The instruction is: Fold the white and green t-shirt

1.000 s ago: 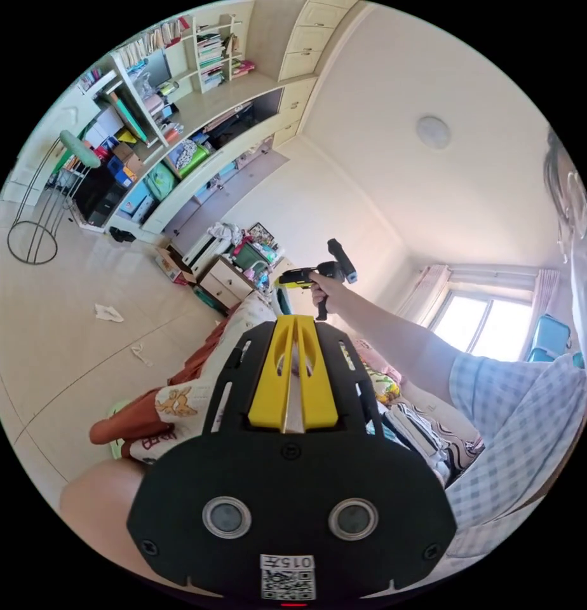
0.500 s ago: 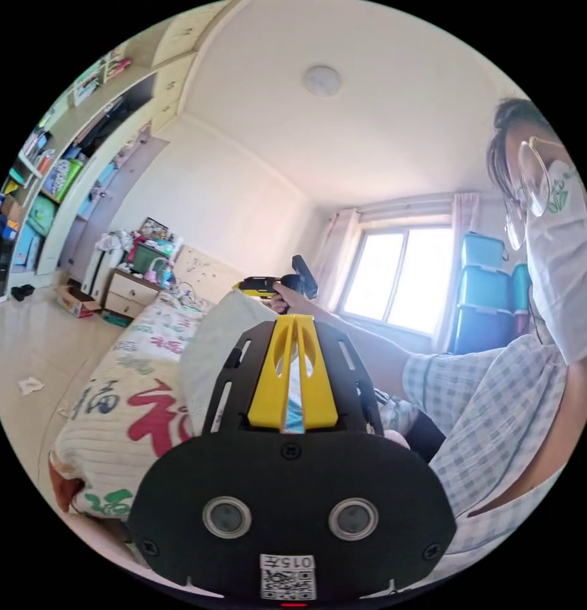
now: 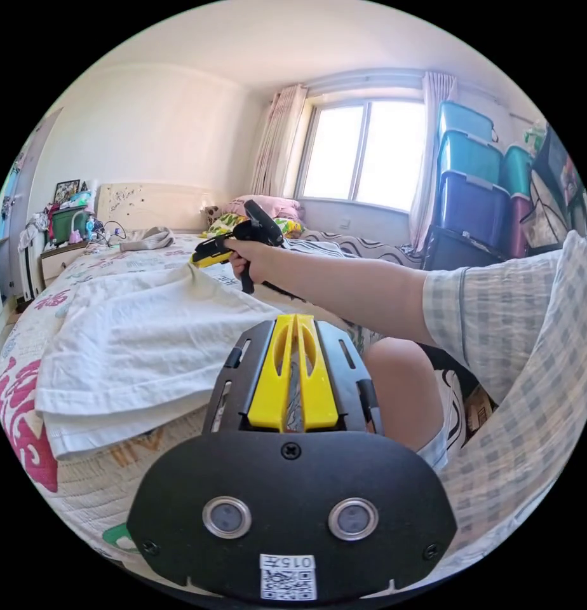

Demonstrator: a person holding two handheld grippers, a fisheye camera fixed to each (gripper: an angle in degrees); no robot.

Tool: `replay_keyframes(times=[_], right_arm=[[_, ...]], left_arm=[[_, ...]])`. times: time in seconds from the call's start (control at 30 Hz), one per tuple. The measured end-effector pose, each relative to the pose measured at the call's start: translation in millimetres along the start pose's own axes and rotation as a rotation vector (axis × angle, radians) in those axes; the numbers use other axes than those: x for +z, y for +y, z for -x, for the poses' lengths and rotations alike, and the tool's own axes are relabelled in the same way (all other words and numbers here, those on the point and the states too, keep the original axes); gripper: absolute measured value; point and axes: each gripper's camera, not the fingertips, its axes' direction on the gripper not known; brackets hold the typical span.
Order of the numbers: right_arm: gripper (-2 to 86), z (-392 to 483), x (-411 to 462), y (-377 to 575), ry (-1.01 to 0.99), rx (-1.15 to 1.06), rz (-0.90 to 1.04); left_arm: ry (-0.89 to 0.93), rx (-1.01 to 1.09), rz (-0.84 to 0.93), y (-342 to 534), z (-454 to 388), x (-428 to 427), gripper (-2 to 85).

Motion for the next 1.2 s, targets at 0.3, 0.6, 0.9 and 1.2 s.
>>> replay_keyframes(times=[0.3, 0.6, 0.9, 1.2], right_arm=[[3.2, -35, -64, 11, 0.042, 0.027, -0.063], [7.2, 18, -119, 80, 0.086, -0.264, 0.189], [10.1, 102, -154, 200, -0.014, -0.724, 0.416], [2.9, 104, -155, 248, 0.201, -0.835, 0.453]], left_arm=[[-0.046, 0.024, 0.098, 3, -24, 69, 1.0], [0.156, 0.299, 0.071, -41, -36, 14, 3.6], [0.129, 0.331, 0.432, -75, 106, -32, 8.8], [-0.060, 0.265, 0.552, -40, 128, -22, 8.2]])
